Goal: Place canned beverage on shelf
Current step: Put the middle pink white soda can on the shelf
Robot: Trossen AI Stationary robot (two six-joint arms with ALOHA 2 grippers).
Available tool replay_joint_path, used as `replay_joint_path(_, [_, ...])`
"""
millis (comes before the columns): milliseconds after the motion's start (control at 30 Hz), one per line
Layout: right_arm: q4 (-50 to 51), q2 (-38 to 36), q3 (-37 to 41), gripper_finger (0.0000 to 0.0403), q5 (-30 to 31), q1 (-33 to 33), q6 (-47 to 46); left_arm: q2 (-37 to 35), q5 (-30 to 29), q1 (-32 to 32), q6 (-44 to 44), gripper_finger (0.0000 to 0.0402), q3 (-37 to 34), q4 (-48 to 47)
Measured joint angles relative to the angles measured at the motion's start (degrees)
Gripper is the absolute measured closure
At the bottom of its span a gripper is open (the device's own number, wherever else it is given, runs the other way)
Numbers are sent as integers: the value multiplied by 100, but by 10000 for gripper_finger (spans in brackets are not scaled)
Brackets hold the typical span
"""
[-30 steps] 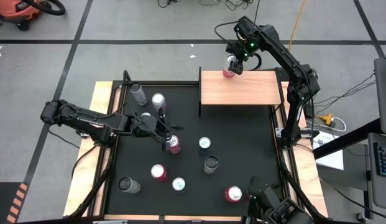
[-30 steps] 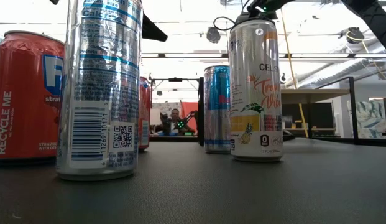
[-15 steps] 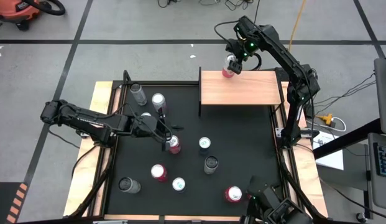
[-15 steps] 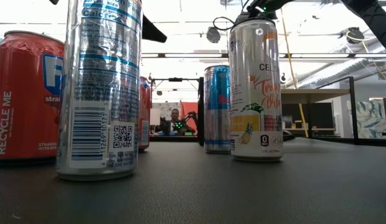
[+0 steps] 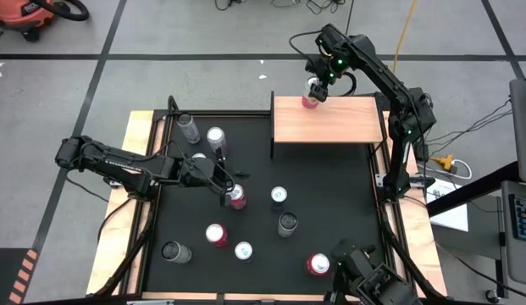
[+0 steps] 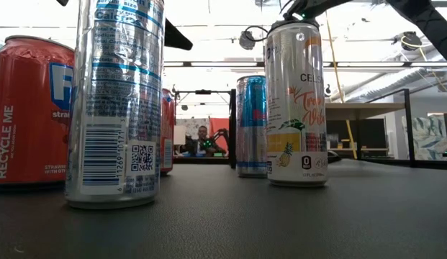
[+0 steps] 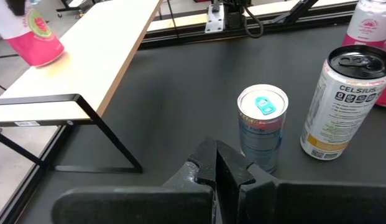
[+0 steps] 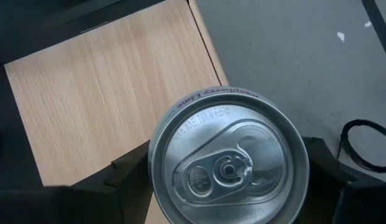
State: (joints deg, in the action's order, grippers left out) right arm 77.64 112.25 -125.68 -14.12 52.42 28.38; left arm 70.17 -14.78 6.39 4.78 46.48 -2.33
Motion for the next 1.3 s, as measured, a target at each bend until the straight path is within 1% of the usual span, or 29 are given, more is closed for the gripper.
replay_joint_path(433, [169, -87, 6, 130, 67, 18, 268, 0, 70, 0, 2, 402, 0, -42])
replay_joint_path(700, [102, -87, 8, 130, 67, 37, 255, 0, 69, 0, -1, 402, 0, -37])
replay_joint_path(1000, [26, -94, 10, 100, 64, 37, 219, 0, 68, 0, -1, 402, 0, -37])
replay_joint_path(1300, [5, -98, 10, 95, 58, 37, 191, 0, 124, 0, -16, 402, 0, -114])
